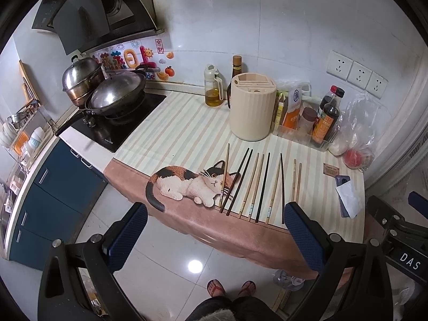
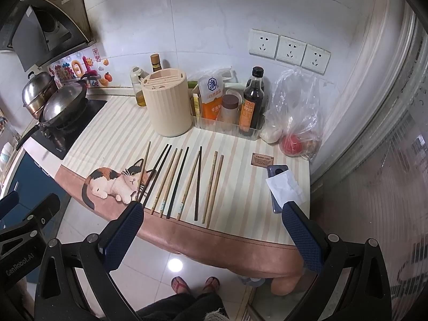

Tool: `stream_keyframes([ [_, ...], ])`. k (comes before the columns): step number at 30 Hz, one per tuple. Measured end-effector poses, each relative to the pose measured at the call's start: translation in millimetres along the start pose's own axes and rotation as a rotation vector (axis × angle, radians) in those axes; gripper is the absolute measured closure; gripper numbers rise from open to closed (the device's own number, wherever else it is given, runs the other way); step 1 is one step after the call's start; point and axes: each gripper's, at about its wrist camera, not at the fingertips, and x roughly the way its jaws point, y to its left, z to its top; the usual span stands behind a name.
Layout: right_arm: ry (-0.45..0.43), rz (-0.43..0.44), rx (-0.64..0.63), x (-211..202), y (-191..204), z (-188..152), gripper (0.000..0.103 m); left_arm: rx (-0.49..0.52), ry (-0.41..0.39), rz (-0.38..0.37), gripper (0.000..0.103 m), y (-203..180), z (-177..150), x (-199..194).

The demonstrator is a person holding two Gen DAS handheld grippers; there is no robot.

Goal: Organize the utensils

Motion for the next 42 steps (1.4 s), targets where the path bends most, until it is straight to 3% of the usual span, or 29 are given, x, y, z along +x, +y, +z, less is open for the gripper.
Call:
stream_keyframes([
  [42,-0.006,0.002,-0.003,-5.7,6.4,5.0,0.000,0.007,-0.006,0.008,0.000,-1.4,2.0,1.7],
])
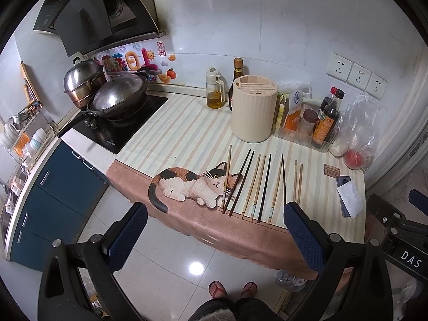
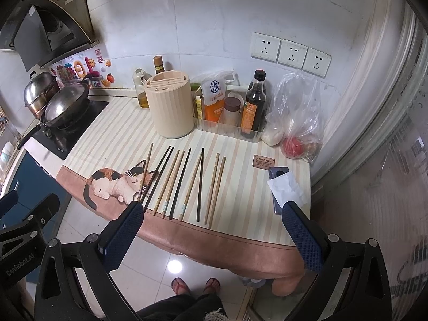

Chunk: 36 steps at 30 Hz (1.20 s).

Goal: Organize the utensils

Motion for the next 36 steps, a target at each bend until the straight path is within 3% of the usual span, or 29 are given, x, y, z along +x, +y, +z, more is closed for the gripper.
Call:
stream_keyframes([
  [17,-0.022,0.012,0.021,-7.8,-13.4,1.1,0.000,-0.008,-0.020,0.015,0.000,-1.9,2.5,-2.7],
  [24,-0.131,0.085,0.100,-0.3,-35.1,6.9,0.000,-0.030,-0.122,0.100,0.000,-3.8,17.3,9.2],
  [29,-0.088,0.090,0.130,42.9,-49.6,10.6,0.000,-0.050,-0.133,0.224,0.000,-3.6,27.8,51.9],
  [32,-0.026,0.120,0.147,79.9,-56.9,9.5,0.013,-0.059,-0.089,0.266,0.000,5.2,27.3,86.9],
  [34,0.027,0.141,0.156,108.0,-59.5,6.6,0.031,-0.058,-0.056,0.285,0.000,9.8,28.7,110.9],
  [36,0.071,0.159,0.159,135.7,-59.7,3.0,0.042,-0.051,-0.006,0.285,0.000,13.4,30.6,137.9],
])
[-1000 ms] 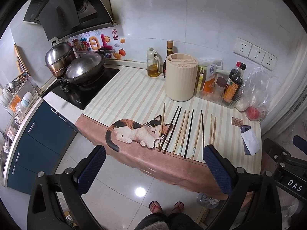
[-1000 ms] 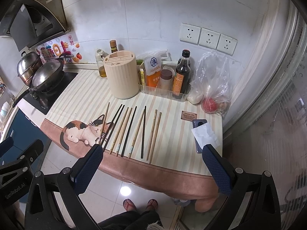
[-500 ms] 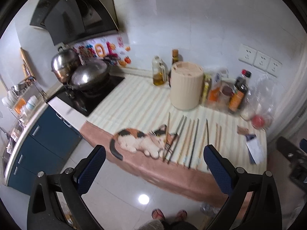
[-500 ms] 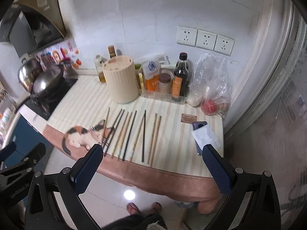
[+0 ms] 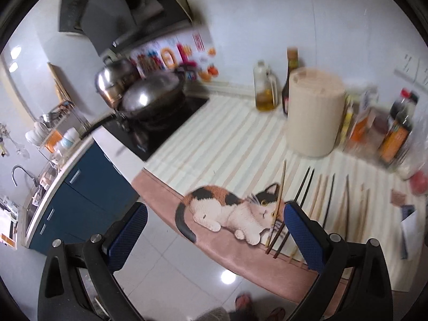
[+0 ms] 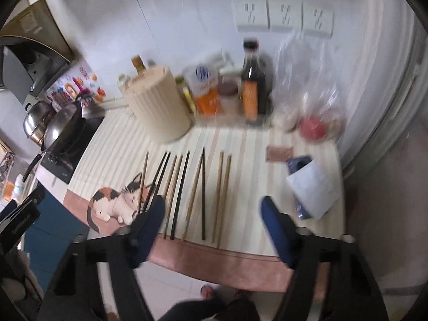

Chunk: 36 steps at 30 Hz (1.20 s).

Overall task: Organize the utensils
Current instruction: 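Grasp a light wooden chopstick with the left tool while the right tool grasps a dark chopstick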

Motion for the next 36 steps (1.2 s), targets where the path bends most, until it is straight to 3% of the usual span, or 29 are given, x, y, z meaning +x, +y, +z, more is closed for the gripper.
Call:
stream_keyframes([
  [4,0.083,-0.001,-0.003,46.6,-1.4,-4.8,0.064,0.019,0.116,-0.043,0.000,-12.5,0.2,59.2],
  [6,0.123,-0.007,0.004,73.0,-1.8,-4.7,0.068,0.028,0.169,-0.070,0.000,-21.3,-0.6,88.8],
  [9,0.178,-0.010,0.032,105.4,2.6,-1.2,0.068,0.081,0.237,-0.105,0.003,-36.6,-1.7,131.3],
  [13,0.270,0.017,0.086,158.0,12.1,8.2,0.068,0.144,0.310,-0.170,0.020,-56.1,2.8,179.1],
  [18,0.347,-0.036,0.124,220.2,25.4,19.9,0.068,0.198,0.373,-0.237,0.021,-71.9,8.9,224.5],
  [24,0.410,-0.164,0.085,276.7,42.1,28.7,0.068,0.258,0.434,-0.286,0.025,-88.5,3.3,252.0],
  [30,0.450,-0.233,0.030,297.3,57.4,26.9,0.072,0.323,0.451,-0.317,0.028,-105.3,-2.3,254.1],
  [32,0.453,-0.249,0.013,297.0,62.1,26.1,0.076,0.340,0.452,-0.320,0.038,-111.2,-3.2,252.4],
  [33,0.454,-0.251,0.013,296.6,62.8,26.0,0.082,0.346,0.451,-0.322,0.042,-112.4,-2.2,254.4],
  [35,0.466,-0.254,0.021,296.3,63.9,23.8,0.096,0.354,0.450,-0.329,0.060,-119.0,-2.1,254.5],
  [36,0.472,-0.246,0.028,295.3,63.3,22.3,0.097,0.355,0.445,-0.329,0.061,-122.3,-2.3,253.9],
])
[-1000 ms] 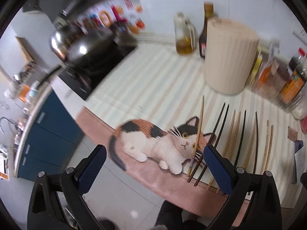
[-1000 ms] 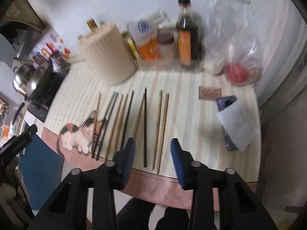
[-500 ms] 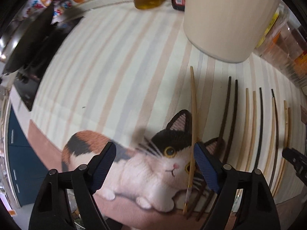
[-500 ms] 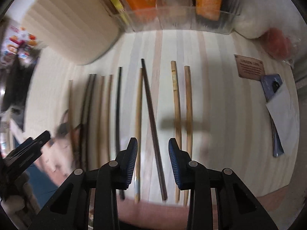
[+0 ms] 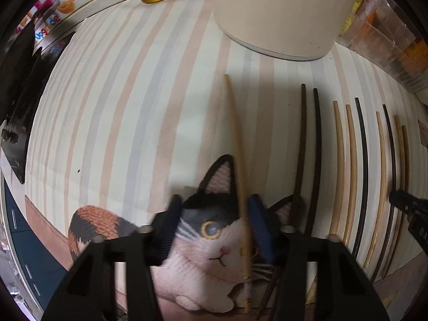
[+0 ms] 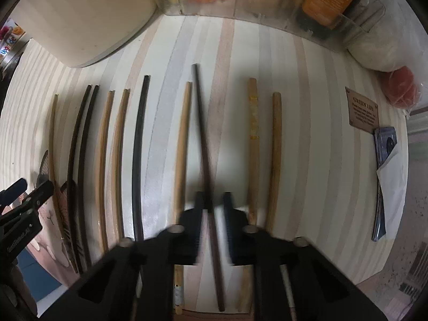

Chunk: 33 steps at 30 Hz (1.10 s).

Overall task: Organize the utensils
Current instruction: 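Grasp a light wooden chopstick with the left tool while the right tool grasps a dark chopstick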

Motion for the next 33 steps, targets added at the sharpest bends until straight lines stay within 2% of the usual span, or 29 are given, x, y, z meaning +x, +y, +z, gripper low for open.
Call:
stream_keyframes([
  [3,0.031,0.041,0.019,0.5,-2.7,-6.6,0.097,-0.002,-0.016,-0.005,0.083,-8.7,4.9,-1.2],
  [4,0.039,0.053,0.024,0.6,-4.4,-9.8,0.097,-0.005,-0.014,-0.010,0.095,-9.3,7.5,-1.0],
  [5,0.050,0.067,0.033,0.8,-6.4,-13.6,0.097,-0.004,-0.013,-0.006,0.098,-10.5,8.8,-0.7],
  [8,0.076,0.114,0.057,5.4,-16.7,-22.8,0.097,0.005,-0.018,0.024,0.098,-12.2,4.0,-3.0],
  [13,0.151,0.172,0.082,11.5,-23.6,-36.5,0.097,-0.014,0.023,0.035,0.099,9.2,-27.5,-8.4],
  [17,0.163,0.151,0.073,12.7,-21.0,-36.9,0.097,-0.038,0.043,-0.001,0.097,15.9,-32.9,-8.6],
  [20,0.158,0.123,0.074,15.8,-24.2,-19.3,0.095,-0.050,0.054,-0.019,0.096,21.6,-24.6,-8.4],
  [22,0.157,0.100,0.065,16.2,-18.0,-16.3,0.091,-0.047,0.053,-0.020,0.096,28.0,-14.9,-8.7],
  [25,0.176,0.065,0.039,18.2,-6.8,-12.4,0.091,-0.040,0.042,-0.015,0.097,28.0,-7.0,-8.3],
  [29,0.162,0.052,0.053,19.4,9.5,-8.3,0.091,-0.019,0.008,0.003,0.097,20.9,-11.3,-13.3],
  [33,0.117,0.014,0.027,18.2,15.6,-9.6,0.097,-0.024,-0.006,0.013,0.098,6.2,-11.4,-19.9],
])
